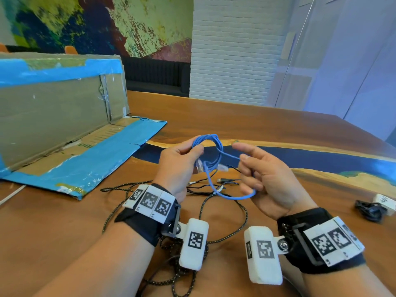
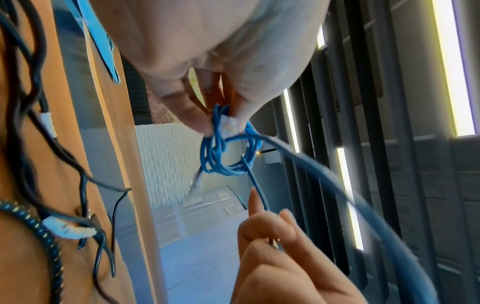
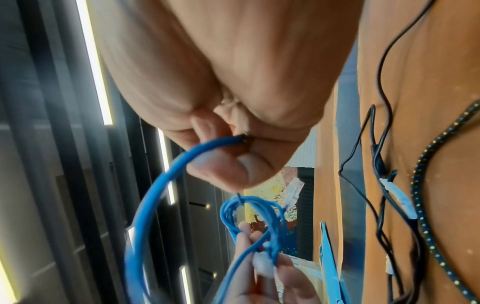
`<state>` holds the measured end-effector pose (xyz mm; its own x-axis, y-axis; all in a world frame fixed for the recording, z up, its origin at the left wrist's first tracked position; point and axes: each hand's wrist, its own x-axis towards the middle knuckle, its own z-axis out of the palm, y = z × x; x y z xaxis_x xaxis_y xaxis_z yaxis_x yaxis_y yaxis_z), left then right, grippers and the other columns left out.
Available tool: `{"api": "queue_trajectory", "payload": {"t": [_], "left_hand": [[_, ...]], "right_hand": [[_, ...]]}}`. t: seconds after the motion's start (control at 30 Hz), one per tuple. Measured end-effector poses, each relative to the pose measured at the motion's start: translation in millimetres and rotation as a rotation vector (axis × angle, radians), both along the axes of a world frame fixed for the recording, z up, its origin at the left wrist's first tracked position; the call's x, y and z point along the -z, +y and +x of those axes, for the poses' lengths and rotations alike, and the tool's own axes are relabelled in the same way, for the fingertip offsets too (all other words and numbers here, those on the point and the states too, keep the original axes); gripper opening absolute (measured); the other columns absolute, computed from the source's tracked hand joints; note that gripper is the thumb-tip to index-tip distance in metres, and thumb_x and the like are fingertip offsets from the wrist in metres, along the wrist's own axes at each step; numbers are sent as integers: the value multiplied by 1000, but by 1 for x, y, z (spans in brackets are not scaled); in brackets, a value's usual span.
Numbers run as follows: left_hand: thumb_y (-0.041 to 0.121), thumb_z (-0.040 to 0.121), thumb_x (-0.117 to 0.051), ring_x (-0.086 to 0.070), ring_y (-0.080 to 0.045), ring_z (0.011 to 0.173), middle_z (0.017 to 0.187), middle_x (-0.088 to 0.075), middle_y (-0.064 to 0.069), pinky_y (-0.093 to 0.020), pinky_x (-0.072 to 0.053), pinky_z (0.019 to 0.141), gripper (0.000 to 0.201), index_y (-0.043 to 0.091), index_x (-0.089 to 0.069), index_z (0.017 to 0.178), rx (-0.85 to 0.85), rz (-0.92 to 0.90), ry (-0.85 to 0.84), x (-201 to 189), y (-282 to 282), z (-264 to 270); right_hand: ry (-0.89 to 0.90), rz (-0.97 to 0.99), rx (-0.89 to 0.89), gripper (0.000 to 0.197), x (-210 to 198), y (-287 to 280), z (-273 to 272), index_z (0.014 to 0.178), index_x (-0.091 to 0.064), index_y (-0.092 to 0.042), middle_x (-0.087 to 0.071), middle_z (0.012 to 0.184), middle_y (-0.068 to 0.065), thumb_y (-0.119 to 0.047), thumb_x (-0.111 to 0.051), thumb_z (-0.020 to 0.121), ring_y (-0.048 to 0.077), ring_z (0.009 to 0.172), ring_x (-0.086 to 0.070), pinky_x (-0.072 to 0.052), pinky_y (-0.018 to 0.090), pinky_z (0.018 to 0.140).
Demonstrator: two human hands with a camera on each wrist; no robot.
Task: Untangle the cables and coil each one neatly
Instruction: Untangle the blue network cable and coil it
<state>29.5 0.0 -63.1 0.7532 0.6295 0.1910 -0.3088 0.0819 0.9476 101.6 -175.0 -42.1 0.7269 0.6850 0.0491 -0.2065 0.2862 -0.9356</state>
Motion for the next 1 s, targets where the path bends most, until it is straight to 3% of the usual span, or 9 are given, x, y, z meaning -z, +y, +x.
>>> {"api": "queue_trajectory", "payload": {"t": [0.1, 0.2, 0.3, 0.37, 0.43, 0.5, 0.6, 0.73, 1.0], "left_hand": [[9, 102, -59, -53, -18, 65, 75, -66, -4, -24, -45, 53, 24, 18, -77, 116, -39, -28, -33, -2, 7, 0], [9, 101, -62, -53, -13, 58, 70, -61, 1, -23, -49, 54, 23, 9, -74, 121, -55, -124, -86, -5, 11, 0], [11, 102, -58, -54, -11, 61, 72, -58, 0, -20, -51, 57, 22, 9, -71, 120, 42, -245, -142, -8, 8, -2], [12, 104, -55, -55, -9, 63, 72, -56, 1, -17, -51, 57, 24, 8, -68, 124, 130, -335, -174, -10, 6, -3], [12, 105, -53, -56, -8, 62, 74, -55, 0, -15, -52, 57, 26, 6, -65, 127, 221, -412, -192, -11, -1, -4], [12, 105, -52, -57, -7, 60, 75, -55, 0, -15, -52, 56, 25, 7, -65, 125, 292, -454, -181, -10, -10, -4], [12, 103, -54, -59, -7, 60, 78, -57, -1, -15, -54, 56, 23, 9, -69, 121, 355, -493, -164, -8, -20, -3], [10, 103, -54, -60, -8, 59, 76, -59, -2, -15, -55, 56, 25, 9, -69, 122, 358, -471, -183, -8, -22, -3], [6, 99, -60, -66, -11, 69, 76, -64, 0, -20, -55, 60, 23, 12, -73, 117, 194, -270, -173, -8, -24, -2]], "right_hand": [[3, 33, 51, 33, -2, -3, 5, 127, -63, -12, -62, 78, 5, 1, -46, 103, 8, 45, -30, -25, 18, 34], [-124, -38, 114, 27, 3, -2, 6, 117, -69, -7, -70, 83, 8, 3, -49, 102, 9, 44, -33, -24, 18, 34], [-290, -170, 182, 24, 9, 2, 4, 110, -73, -8, -77, 89, 14, 4, -54, 101, 14, 46, -49, -43, 24, 42], [-354, -220, 221, 18, 12, 5, 5, 103, -74, -6, -78, 86, 14, 4, -59, 98, 20, 57, -66, -56, 28, 58], [-467, -288, 262, 14, 16, 8, 5, 95, -77, -9, -79, 84, 7, 1, -67, 95, 18, 74, -75, -58, 24, 71], [-561, -320, 300, 14, 19, 12, 2, 89, -79, -15, -79, 80, -1, -3, -73, 91, 8, 77, -74, -56, 19, 71], [-519, -234, 325, 13, 23, 19, -3, 88, -80, -13, -78, 79, 5, -2, -73, 90, 19, 74, -73, -60, 30, 72], [-347, -45, 318, 13, 27, 29, -13, 92, -81, -8, -79, 89, 15, 2, -72, 90, 34, 90, -75, -62, 45, 87], [-109, 121, 209, 19, 31, 34, -22, 108, -76, 1, -75, 108, 23, 2, -64, 94, 28, 96, -70, -59, 37, 88]]}}
